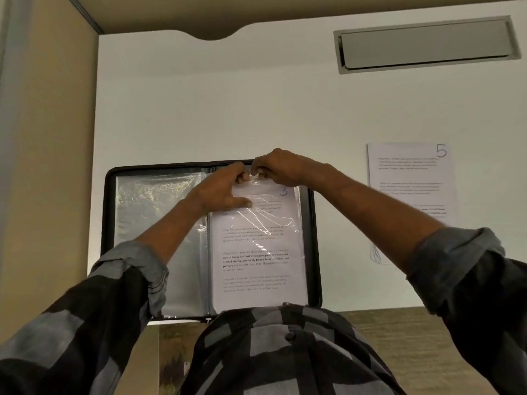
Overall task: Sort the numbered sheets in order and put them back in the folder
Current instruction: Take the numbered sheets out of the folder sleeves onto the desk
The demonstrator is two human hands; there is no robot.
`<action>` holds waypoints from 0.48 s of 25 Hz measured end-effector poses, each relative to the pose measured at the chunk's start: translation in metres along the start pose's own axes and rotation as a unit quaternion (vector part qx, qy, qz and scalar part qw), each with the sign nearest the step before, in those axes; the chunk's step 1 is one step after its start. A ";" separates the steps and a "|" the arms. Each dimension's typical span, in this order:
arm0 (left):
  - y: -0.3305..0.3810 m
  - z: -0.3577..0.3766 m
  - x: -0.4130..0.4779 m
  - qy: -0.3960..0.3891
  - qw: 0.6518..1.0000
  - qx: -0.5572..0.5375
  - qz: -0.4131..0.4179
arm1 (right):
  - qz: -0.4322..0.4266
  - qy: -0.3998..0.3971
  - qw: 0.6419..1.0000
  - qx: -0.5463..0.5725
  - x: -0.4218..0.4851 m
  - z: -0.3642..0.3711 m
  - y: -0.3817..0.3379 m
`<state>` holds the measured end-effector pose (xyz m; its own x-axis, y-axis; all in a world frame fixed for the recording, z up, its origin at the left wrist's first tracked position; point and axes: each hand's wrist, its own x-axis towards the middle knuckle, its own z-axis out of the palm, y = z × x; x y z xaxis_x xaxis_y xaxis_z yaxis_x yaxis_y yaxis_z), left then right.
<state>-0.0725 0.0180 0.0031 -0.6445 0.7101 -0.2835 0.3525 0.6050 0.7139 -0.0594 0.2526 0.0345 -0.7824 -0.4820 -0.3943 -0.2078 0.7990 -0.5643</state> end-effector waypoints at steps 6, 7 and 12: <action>-0.004 -0.033 0.038 -0.105 0.992 0.018 -0.069 | 0.086 -0.113 0.990 0.005 0.025 -0.019 -0.006; -0.006 -0.039 0.044 -0.143 0.987 0.028 -0.070 | 0.096 -0.127 0.987 0.005 0.030 -0.020 -0.006; -0.010 -0.045 0.071 -0.273 0.959 0.052 -0.061 | 0.103 -0.167 0.974 -0.111 0.043 -0.024 -0.007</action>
<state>-0.1522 0.0459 0.0044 -0.2447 0.6970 -0.6740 0.3800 0.7085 0.5947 -0.1055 0.2344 0.0389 -0.5941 -0.3630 -0.7178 -0.2170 0.9316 -0.2916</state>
